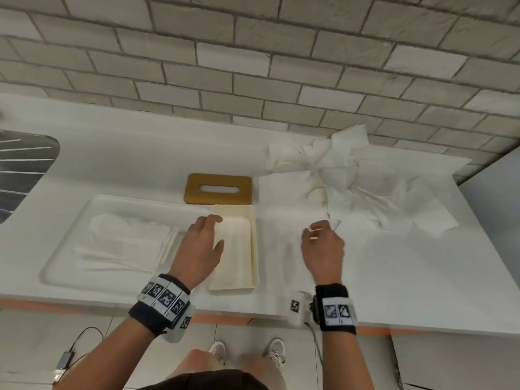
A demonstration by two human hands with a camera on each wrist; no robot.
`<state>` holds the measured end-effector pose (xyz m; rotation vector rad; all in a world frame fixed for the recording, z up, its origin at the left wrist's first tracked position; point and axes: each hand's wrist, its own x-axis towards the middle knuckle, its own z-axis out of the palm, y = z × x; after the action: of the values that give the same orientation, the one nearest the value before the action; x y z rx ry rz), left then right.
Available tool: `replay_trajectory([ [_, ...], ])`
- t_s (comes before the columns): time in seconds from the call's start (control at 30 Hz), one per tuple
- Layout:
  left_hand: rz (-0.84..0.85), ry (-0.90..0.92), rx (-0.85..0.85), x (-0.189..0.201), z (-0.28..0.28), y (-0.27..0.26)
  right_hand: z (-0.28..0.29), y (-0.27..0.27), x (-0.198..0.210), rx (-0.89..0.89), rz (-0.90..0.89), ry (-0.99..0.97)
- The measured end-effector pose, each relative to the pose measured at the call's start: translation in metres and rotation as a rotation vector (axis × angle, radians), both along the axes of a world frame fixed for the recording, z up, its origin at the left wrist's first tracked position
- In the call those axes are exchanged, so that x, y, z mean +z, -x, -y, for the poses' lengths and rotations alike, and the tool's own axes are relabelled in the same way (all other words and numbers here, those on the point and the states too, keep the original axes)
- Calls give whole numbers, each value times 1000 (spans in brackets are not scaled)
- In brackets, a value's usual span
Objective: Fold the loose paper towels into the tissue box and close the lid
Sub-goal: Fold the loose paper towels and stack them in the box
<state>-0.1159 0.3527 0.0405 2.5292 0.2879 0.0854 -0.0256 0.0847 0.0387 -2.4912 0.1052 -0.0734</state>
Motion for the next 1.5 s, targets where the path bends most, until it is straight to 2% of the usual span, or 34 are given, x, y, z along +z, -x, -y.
replay_trajectory([
  [0.07, 72, 27, -46, 11, 19, 0, 51, -15, -24, 43, -198, 211],
  [0.13, 118, 75, -102, 20, 41, -3, 89, -19, -48, 179, -382, 423],
  [0.17, 134, 96, -125, 23, 52, -6, 102, -19, -59, 225, -389, 460],
  [0.3, 137, 162, -230, 23, 96, -23, 130, -15, -76, 291, -212, 483],
  [0.33, 120, 169, -274, 21, 106, -27, 135, -16, -75, 322, -194, 444],
  [0.4, 76, 170, -376, 18, 127, -37, 143, -20, -60, 393, -190, 200],
  [0.47, 42, 175, -468, 18, 145, -49, 144, -22, -29, 480, -168, -16],
  [0.57, 12, 199, -547, 20, 170, -72, 145, -26, 25, 595, -88, -155],
  [0.63, 16, 282, -528, 25, 182, -85, 147, -31, 52, 640, -54, -219],
  [0.7, 85, 453, -439, 32, 193, -94, 149, -35, 72, 644, -33, -308],
  [0.8, 165, 698, -280, 51, 199, -97, 147, -35, 91, 558, 36, -472],
  [0.9, 175, 773, -229, 62, 193, -92, 135, -33, 101, 501, 74, -508],
  [1.03, 177, 767, -239, 70, 169, -83, 105, -33, 98, 493, 216, -534],
  [1.2, 189, 816, -199, 87, 132, -64, 72, -22, 102, 478, 223, -673],
  [1.27, 172, 854, -170, 90, 118, -57, 59, -15, 107, 504, 203, -740],
  [1.37, 136, 1004, -90, 93, 100, -49, 44, -5, 117, 601, 87, -803],
  [1.5, 122, 1112, -31, 94, 74, -39, 26, 5, 131, 665, -25, -769],
])
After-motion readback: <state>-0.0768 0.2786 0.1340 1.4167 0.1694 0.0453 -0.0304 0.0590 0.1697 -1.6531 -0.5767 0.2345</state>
